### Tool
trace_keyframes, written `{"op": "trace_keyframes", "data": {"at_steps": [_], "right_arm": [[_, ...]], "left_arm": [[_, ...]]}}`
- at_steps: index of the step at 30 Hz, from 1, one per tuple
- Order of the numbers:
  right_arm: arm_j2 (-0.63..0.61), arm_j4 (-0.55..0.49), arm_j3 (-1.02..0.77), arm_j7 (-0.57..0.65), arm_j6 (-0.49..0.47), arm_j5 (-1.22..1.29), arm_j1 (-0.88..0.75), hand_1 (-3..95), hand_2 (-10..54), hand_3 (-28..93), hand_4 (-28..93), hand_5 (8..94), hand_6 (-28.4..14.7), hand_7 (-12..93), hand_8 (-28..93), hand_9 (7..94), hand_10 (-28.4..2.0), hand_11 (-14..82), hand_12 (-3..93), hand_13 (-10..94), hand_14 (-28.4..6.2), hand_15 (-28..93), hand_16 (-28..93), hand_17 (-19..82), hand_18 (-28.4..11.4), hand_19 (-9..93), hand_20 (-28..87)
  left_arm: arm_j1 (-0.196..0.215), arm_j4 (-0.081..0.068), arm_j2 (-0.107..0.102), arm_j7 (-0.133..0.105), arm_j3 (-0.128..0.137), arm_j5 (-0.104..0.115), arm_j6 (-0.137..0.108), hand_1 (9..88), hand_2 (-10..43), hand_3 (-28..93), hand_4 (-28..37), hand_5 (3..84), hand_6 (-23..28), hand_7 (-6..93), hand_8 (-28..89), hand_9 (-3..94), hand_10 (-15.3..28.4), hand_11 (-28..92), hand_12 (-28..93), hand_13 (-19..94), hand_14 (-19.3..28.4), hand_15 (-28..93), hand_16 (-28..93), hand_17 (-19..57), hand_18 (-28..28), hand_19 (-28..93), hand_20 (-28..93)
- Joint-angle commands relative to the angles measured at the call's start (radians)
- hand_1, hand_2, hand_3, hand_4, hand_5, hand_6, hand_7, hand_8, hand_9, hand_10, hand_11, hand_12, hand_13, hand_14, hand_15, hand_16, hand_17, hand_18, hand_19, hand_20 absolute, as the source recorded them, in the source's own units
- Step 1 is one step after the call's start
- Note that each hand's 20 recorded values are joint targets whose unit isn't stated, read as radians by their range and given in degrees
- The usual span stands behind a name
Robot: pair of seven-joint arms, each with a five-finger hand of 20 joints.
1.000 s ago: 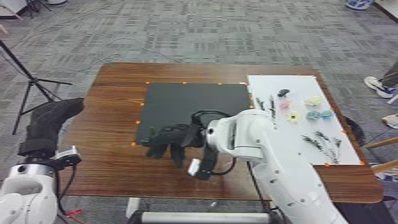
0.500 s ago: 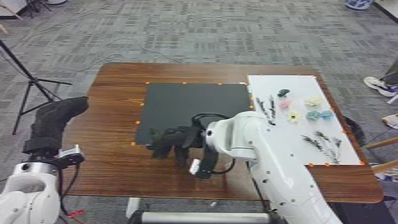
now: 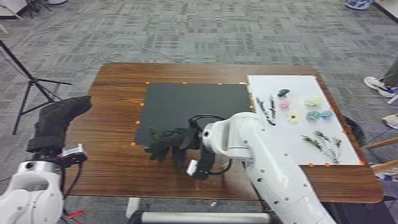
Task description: Arrange flowers
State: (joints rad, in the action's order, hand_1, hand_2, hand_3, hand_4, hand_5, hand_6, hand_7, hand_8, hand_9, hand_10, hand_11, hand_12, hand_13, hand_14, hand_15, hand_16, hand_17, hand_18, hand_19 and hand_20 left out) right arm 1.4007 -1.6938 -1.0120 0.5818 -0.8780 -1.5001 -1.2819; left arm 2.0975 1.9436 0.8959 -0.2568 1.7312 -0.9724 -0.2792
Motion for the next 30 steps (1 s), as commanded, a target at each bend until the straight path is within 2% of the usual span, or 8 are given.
{"op": "trace_keyframes", "data": {"at_steps": [1, 9, 19, 26, 30], "right_arm": [[0.012, 0.011, -0.001, -0.013, 0.017, -0.013, 0.012, 18.9, 16.1, 44, -11, 53.7, -9.7, 5, -7, 51.2, -17.8, 5.7, 7.3, 67, -20.8, 59, 26, 34, -28.4, 85, 51], [0.025, 0.027, -0.007, -0.032, 0.008, -0.022, 0.025, 18.5, 15.9, 45, -12, 52.7, -9.5, 5, -7, 49.9, -17.2, 5.4, 7.2, 66, -20.9, 59, 25, 33, -28.4, 84, 51], [-0.003, 0.006, 0.001, -0.004, -0.002, 0.001, 0.018, 18.7, 15.8, 46, -12, 53.1, -9.4, 5, -7, 50.8, -17.4, 5.7, 7.4, 66, -20.9, 59, 25, 33, -28.4, 84, 51], [-0.012, 0.012, -0.006, 0.02, -0.005, 0.021, 0.017, 19.2, 15.9, 45, -12, 53.5, -9.7, 5, -7, 51.7, -17.8, 6.0, 7.8, 66, -20.9, 60, 25, 33, -28.4, 84, 52], [-0.016, 0.017, -0.011, 0.024, -0.009, 0.022, 0.018, 19.4, 15.9, 45, -12, 53.7, -9.6, 5, -7, 52.4, -17.8, 6.1, 8.1, 66, -20.8, 60, 25, 33, -28.4, 85, 52]], "left_arm": [[-0.01, -0.005, 0.012, 0.001, -0.007, 0.007, 0.012, 20.4, -0.1, 72, -23.3, 53.8, 2.3, 17.9, -7, 50.6, 13.4, 19, 13, 40, 17.3, 20, 1, 5.6, 12.7, 9, 18], [-0.016, -0.006, 0.015, 0.002, -0.015, 0.005, 0.016, 20.4, -0.2, 72, -23.4, 53.8, 2.4, 17.7, -7, 50.6, 13.4, 19, 13, 40, 17.4, 20, 1, 5.5, 12.8, 9, 18], [0.001, 0.002, 0.018, 0.001, -0.002, 0.008, 0.012, 20.2, -0.3, 72, -23.3, 53.9, 2.4, 17.7, -7, 50.6, 13.3, 19, 13, 39, 17.6, 21, 1, 5.4, 12.8, 9, 17], [-0.006, -0.001, 0.02, 0.003, -0.009, 0.006, 0.017, 20.2, -0.4, 72, -23.4, 53.8, 2.4, 17.8, -7, 50.6, 13.4, 20, 13, 39, 17.6, 21, 1, 5.4, 12.8, 9, 18], [-0.001, 0.001, 0.021, 0.004, -0.003, 0.008, 0.017, 20.2, -0.4, 72, -23.4, 53.8, 2.5, 17.6, -7, 50.6, 13.4, 19, 13, 39, 17.6, 21, 1, 5.4, 12.8, 9, 18]]}}
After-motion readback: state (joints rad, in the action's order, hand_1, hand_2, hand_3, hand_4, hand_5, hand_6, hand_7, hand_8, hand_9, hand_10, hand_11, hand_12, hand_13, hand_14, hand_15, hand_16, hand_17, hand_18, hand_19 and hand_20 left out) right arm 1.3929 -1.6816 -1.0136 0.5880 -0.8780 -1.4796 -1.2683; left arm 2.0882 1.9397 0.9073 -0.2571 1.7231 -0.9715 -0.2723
